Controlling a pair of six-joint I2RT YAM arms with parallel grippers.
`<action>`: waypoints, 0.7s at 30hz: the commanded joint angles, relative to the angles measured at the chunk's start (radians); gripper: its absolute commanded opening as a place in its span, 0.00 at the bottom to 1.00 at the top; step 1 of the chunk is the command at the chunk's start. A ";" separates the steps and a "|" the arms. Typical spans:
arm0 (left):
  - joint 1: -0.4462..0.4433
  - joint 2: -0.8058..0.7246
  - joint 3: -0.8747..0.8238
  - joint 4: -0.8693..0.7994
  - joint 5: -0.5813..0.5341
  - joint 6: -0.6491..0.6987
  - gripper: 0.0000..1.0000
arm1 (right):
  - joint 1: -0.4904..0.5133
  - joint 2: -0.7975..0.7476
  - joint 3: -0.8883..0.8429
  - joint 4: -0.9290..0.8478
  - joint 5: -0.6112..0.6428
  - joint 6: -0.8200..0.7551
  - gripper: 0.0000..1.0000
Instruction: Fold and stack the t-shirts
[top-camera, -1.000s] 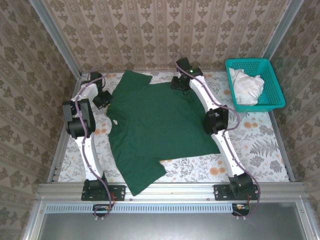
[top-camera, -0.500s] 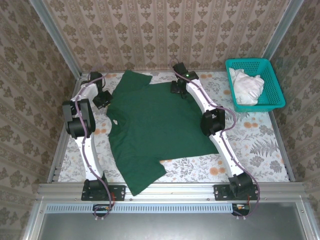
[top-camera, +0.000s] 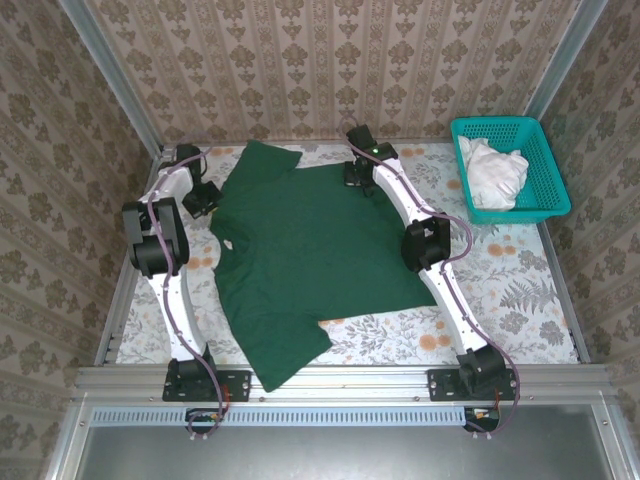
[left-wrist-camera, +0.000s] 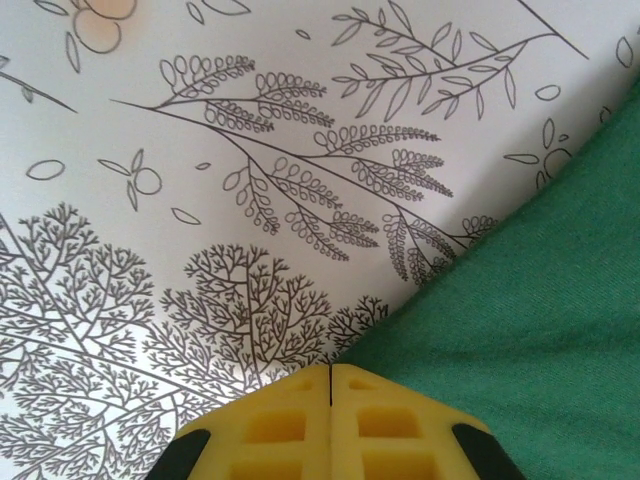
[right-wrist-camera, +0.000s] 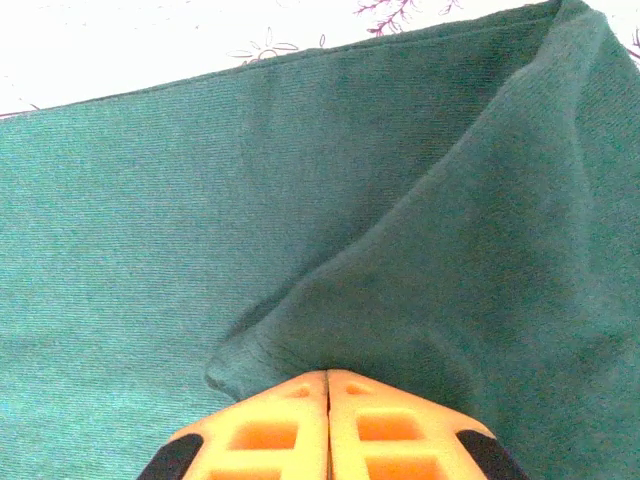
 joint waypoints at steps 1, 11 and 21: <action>0.012 -0.044 0.006 -0.023 -0.016 0.020 0.00 | -0.006 0.012 0.026 0.007 -0.007 0.004 0.08; 0.011 -0.041 0.002 -0.017 0.003 0.019 0.00 | -0.003 -0.008 0.003 0.002 -0.068 0.002 0.42; 0.009 -0.035 0.009 -0.013 0.012 0.018 0.00 | 0.010 0.006 -0.026 -0.013 -0.051 0.012 0.28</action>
